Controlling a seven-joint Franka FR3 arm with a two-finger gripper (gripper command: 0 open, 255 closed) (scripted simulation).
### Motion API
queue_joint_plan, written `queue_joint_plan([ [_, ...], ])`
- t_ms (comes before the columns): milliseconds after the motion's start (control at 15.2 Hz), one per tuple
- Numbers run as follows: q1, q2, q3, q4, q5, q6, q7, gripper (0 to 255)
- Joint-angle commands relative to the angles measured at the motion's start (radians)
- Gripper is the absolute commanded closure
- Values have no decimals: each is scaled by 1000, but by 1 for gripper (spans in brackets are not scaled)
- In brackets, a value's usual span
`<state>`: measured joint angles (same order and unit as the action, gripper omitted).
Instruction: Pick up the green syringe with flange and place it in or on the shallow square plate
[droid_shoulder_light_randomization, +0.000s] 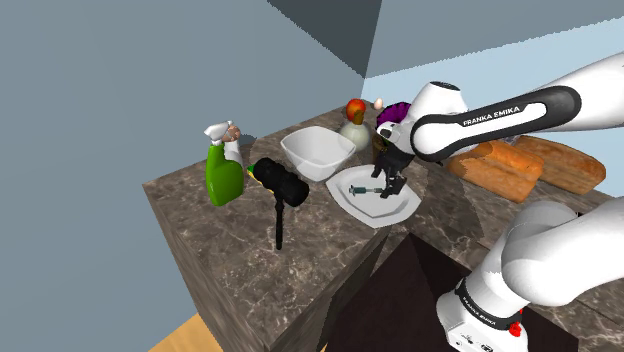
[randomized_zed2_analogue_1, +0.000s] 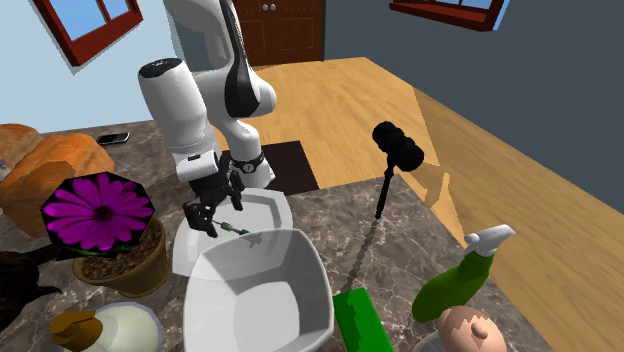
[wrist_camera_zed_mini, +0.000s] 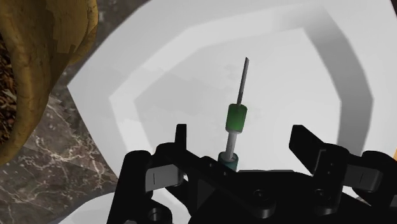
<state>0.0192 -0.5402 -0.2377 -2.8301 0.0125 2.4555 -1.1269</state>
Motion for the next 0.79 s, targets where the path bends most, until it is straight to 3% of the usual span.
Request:
queue_joint_plan([
  [0,-8,-34,5,12,-7,-47,5,0],
  [198,-26,-117,16,56,-20,-173,15,0],
  [726,-26,-117,16,56,-20,-173,15,0],
])
